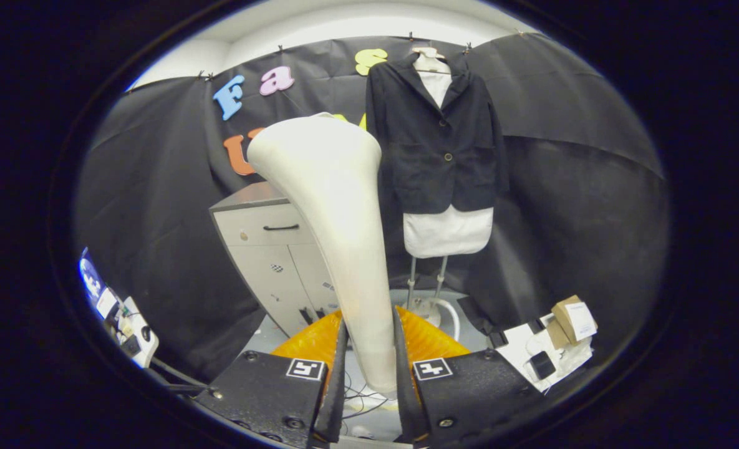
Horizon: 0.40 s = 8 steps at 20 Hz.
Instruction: Iron the clothes twice with a garment steamer, once on the left side and once on the right side.
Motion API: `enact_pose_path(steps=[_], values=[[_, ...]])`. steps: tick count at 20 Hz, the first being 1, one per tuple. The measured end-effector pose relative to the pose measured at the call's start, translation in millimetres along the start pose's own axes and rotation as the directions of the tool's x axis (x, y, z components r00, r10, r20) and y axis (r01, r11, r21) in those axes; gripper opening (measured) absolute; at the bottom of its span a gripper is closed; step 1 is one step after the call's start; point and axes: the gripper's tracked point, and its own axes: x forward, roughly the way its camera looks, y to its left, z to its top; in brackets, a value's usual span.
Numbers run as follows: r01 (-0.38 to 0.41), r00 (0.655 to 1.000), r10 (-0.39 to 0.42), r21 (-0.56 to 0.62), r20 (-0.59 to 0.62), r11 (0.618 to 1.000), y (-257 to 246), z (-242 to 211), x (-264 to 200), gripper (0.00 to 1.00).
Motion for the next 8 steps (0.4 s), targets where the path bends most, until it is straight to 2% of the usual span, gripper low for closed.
enact_pose_path(steps=[8], values=[[0.002, 1.000, -0.002, -0.012, 0.015, 1.000, 0, -3, -13, 0.39]])
